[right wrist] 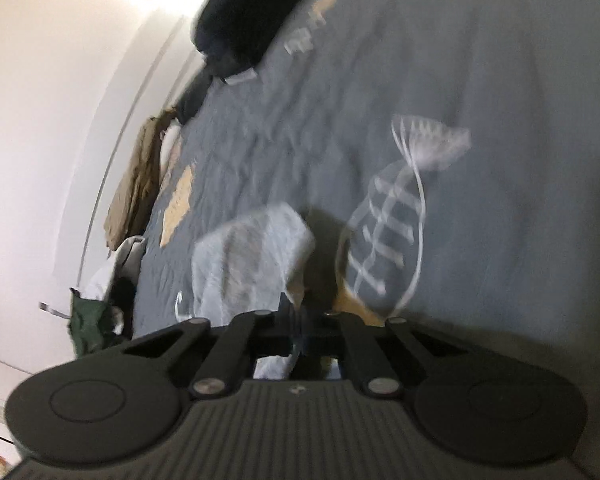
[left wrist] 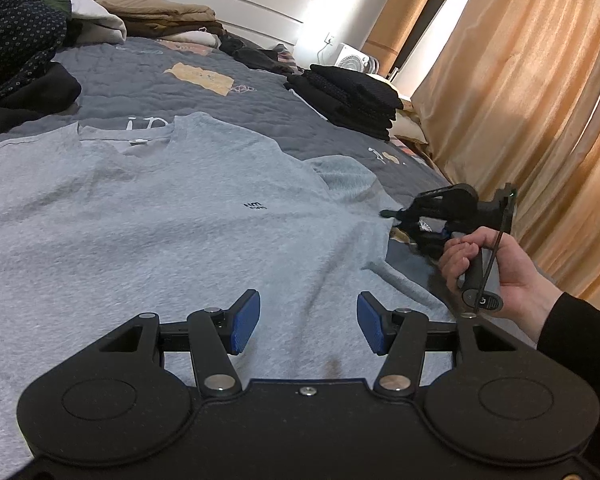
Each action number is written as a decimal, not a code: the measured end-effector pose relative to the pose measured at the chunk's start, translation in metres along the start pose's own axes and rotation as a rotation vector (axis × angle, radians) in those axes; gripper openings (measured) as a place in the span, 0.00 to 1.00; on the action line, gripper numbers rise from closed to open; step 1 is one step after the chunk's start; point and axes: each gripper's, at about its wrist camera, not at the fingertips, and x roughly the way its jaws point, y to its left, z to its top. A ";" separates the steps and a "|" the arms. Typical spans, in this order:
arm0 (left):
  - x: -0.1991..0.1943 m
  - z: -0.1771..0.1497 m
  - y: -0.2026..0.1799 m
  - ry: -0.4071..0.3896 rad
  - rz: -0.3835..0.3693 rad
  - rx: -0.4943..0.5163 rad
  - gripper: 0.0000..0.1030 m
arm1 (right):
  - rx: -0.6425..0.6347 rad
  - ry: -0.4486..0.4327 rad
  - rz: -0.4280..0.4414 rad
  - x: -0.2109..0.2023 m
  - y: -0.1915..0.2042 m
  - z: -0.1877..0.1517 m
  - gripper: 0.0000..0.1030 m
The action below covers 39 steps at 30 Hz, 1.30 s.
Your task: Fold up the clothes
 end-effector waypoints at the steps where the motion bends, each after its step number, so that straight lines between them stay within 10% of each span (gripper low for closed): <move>1: 0.000 0.000 0.000 0.000 0.000 -0.001 0.52 | -0.072 -0.028 -0.012 -0.006 0.008 0.001 0.03; 8: 0.000 0.000 0.002 0.001 -0.004 0.005 0.52 | -0.475 -0.139 -0.040 -0.038 0.059 -0.004 0.01; 12: -0.001 0.000 0.002 -0.001 -0.006 0.009 0.52 | -0.435 0.033 -0.235 -0.015 0.041 0.001 0.02; 18: 0.000 0.002 0.003 0.003 -0.007 0.006 0.52 | -0.422 0.111 -0.264 -0.018 0.031 0.011 0.07; 27: 0.000 0.001 0.003 0.008 -0.009 0.006 0.52 | -0.507 0.059 -0.090 -0.032 0.055 0.023 0.43; 39: -0.001 0.006 0.008 -0.001 -0.011 -0.017 0.52 | -0.740 0.147 -0.010 0.021 0.093 0.037 0.51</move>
